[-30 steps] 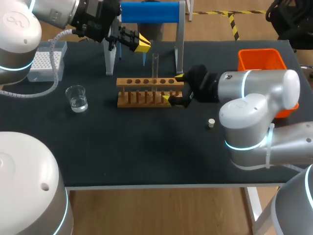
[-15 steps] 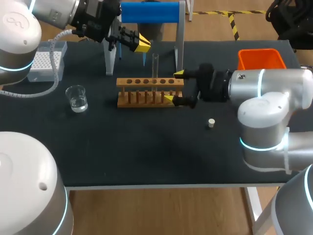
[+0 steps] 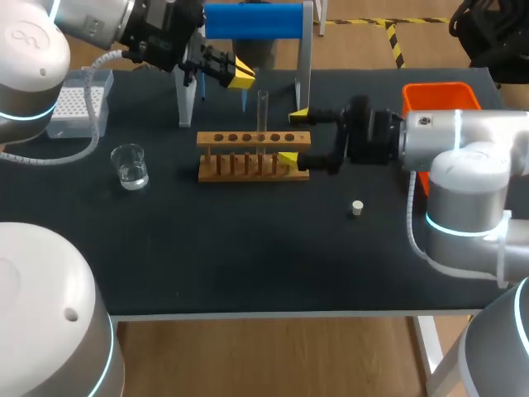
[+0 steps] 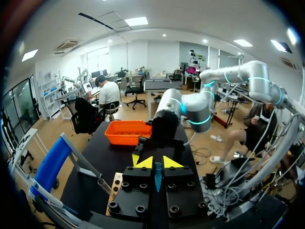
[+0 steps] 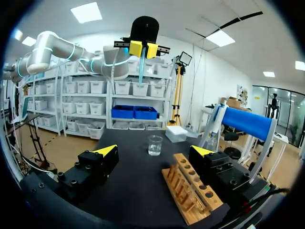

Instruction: Invert the test tube, pick up the pipette, mount the tip to pipette, aspirate from beaker and dispense into the tube, eject the tip, return the pipette, and cap with the stopper.

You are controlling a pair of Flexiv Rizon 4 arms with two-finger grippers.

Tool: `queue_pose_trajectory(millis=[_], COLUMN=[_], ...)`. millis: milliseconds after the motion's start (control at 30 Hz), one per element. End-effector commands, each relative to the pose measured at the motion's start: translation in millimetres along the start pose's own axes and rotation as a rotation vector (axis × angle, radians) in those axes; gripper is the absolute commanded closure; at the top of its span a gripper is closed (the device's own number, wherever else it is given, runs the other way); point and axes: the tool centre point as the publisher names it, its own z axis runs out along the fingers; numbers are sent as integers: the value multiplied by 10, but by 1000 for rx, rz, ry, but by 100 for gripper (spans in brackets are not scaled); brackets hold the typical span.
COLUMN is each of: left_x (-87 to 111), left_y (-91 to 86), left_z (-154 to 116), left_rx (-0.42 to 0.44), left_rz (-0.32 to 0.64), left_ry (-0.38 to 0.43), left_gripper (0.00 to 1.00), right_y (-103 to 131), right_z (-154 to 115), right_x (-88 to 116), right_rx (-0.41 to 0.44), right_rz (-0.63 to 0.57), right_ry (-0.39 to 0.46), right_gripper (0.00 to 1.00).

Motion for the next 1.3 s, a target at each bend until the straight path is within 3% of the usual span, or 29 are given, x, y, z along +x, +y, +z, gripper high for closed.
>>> queue_pose_trajectory(millis=[33, 333, 767, 1100, 1300], left_x=[49, 134, 198, 198, 198], left_y=[-31, -70, -85, -85, -85], left_z=[64, 278, 373, 373, 373], left_rx=[11, 47, 53, 53, 53], left_rz=[3, 3, 2, 2, 2], left_ry=[-6, 3, 10, 10, 10], left_gripper=[100, 100, 100, 100, 100], right_y=[38, 162, 419, 625, 715], right_z=[-37, -46, -148, -125, -35], right_x=[29, 90, 173, 172, 197], right_rx=[-32, -91, -179, -195, -179], right_rz=[-7, -10, 13, 50, 53], right_ry=[6, 34, 160, 279, 298], right_gripper=[0, 0, 0, 0, 0])
